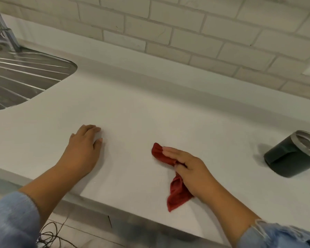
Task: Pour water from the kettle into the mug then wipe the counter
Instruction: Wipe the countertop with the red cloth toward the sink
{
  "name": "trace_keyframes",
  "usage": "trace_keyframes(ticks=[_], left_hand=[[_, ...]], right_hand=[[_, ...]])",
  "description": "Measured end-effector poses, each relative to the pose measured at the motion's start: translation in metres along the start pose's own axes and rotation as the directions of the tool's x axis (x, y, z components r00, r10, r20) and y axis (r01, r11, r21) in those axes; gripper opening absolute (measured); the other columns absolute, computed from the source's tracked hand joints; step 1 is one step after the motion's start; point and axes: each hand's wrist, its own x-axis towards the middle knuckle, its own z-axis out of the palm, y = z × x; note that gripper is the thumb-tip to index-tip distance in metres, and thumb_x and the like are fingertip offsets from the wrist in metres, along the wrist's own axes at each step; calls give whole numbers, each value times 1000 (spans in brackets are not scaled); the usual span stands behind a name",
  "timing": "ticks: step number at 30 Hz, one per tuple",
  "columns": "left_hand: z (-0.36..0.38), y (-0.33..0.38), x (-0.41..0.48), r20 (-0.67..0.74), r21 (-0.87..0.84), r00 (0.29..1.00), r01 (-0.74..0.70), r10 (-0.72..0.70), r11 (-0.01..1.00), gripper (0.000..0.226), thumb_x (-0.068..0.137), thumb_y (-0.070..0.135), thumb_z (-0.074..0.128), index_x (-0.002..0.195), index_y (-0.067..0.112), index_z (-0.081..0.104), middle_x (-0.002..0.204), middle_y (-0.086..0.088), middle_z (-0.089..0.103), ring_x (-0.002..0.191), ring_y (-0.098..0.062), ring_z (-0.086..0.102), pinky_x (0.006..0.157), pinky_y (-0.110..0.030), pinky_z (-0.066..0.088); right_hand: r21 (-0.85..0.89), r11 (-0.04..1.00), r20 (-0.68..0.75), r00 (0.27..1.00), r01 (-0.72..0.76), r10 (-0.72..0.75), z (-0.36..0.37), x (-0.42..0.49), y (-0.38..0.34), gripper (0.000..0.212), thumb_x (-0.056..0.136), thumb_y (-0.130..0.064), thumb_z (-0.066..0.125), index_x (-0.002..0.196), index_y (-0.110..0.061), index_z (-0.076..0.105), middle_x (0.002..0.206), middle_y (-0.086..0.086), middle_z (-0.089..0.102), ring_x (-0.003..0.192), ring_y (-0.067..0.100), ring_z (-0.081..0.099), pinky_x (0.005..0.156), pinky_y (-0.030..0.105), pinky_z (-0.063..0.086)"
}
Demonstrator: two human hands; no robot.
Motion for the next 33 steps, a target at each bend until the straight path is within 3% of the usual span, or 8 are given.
trace_keyframes(ticks=[4,6,9,12,17,20,24,33], left_hand=[[-6,11,-11,34,-6,998,-50,50,999,40,97,21,40,135,11,49,144,-4,44,139,-26,32,117,-48,20],[-5,21,-20,54,-37,996,-70,72,997,39,97,23,41,134,14,51,143,-1,46,138,-24,34,115,-47,26],[3,35,-34,88,-43,990,-105,108,994,39,97,24,42,134,16,50,143,1,46,138,-21,34,115,-39,26],[10,51,-47,108,-70,988,-104,111,992,40,97,25,43,135,17,49,144,3,44,142,-18,27,116,-41,25],[27,74,-68,124,-34,980,-150,153,988,40,96,26,45,135,17,49,147,2,42,144,-18,23,117,-38,20],[35,80,-81,111,16,982,-156,153,988,41,94,24,49,134,14,51,146,-3,43,143,-22,25,115,-40,24],[38,83,-91,100,38,989,-111,106,993,42,94,24,48,134,12,50,147,-3,43,143,-21,25,111,-37,31],[41,99,-102,24,-40,989,-145,146,989,40,96,26,44,134,16,51,146,1,44,144,-15,25,112,-37,30]], right_hand=[[238,970,-278,954,-48,115,-52,-16,-2,54,81,15,42,110,-21,71,118,-14,67,89,-8,64,81,6,45],[311,942,-390,887,-125,247,-87,-34,6,52,84,9,43,103,-27,74,105,-14,73,52,1,58,52,12,47],[280,907,-476,775,-315,417,-132,-70,30,50,87,-2,46,95,-43,73,94,-12,73,44,14,51,43,24,47],[154,866,-550,686,-476,475,-151,-106,59,49,90,-7,47,88,-51,70,102,-10,67,59,20,57,54,28,49],[40,837,-646,625,-546,438,-170,-152,101,43,93,-9,44,100,-46,63,128,-10,59,106,19,55,104,37,39],[-280,733,-622,699,-620,353,-170,-167,121,42,94,-28,47,135,-33,48,148,-3,43,124,27,47,110,43,33],[-600,545,-515,804,-586,298,-142,-154,120,76,87,-63,31,147,-17,30,158,4,23,141,29,25,116,42,21],[-559,824,-184,983,-93,-14,4,-64,37,57,98,-34,32,151,-21,14,161,-3,3,146,25,3,117,31,3]])
